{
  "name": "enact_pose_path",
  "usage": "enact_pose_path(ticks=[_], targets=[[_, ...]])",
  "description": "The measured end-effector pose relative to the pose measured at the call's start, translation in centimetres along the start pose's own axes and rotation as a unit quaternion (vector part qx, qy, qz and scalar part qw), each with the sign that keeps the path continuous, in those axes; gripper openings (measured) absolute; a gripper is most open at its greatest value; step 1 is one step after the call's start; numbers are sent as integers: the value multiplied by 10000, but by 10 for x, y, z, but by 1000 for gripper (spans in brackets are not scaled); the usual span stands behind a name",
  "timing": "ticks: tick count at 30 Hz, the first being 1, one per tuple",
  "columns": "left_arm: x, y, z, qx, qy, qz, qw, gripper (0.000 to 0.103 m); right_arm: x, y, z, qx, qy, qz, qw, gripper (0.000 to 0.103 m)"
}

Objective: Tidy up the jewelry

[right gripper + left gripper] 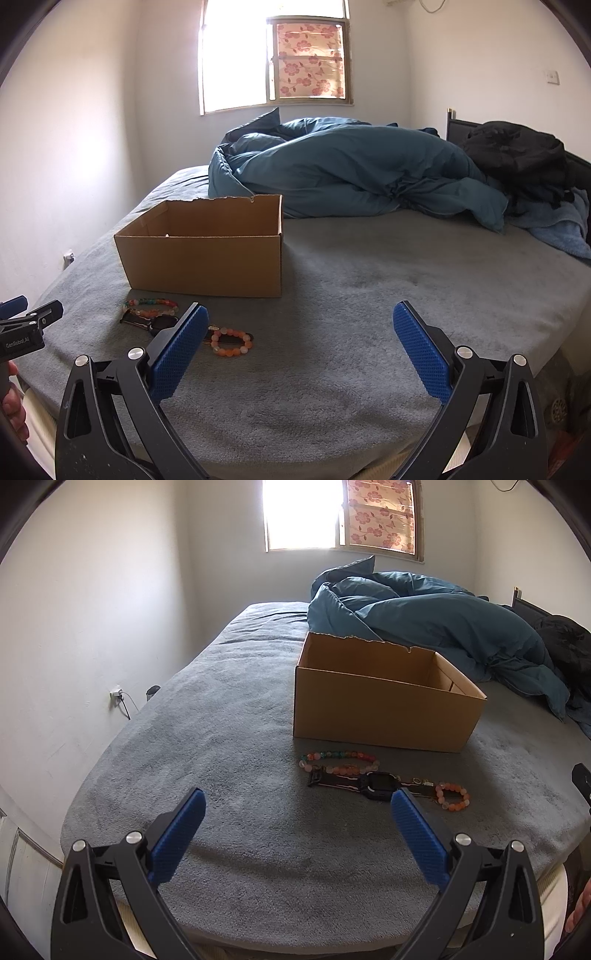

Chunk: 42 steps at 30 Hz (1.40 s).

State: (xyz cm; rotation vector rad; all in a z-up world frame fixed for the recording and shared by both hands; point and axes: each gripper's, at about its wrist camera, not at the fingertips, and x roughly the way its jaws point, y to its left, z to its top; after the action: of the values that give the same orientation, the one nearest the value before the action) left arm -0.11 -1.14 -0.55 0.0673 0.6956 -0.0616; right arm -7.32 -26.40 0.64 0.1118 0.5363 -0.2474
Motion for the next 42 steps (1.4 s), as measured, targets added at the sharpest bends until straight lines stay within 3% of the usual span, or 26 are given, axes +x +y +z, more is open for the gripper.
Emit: enact_pose_path(ticks=[42], targets=[[6, 6, -2, -42, 63, 55, 10000, 98, 2, 8, -3, -57, 82, 69, 9999, 96]])
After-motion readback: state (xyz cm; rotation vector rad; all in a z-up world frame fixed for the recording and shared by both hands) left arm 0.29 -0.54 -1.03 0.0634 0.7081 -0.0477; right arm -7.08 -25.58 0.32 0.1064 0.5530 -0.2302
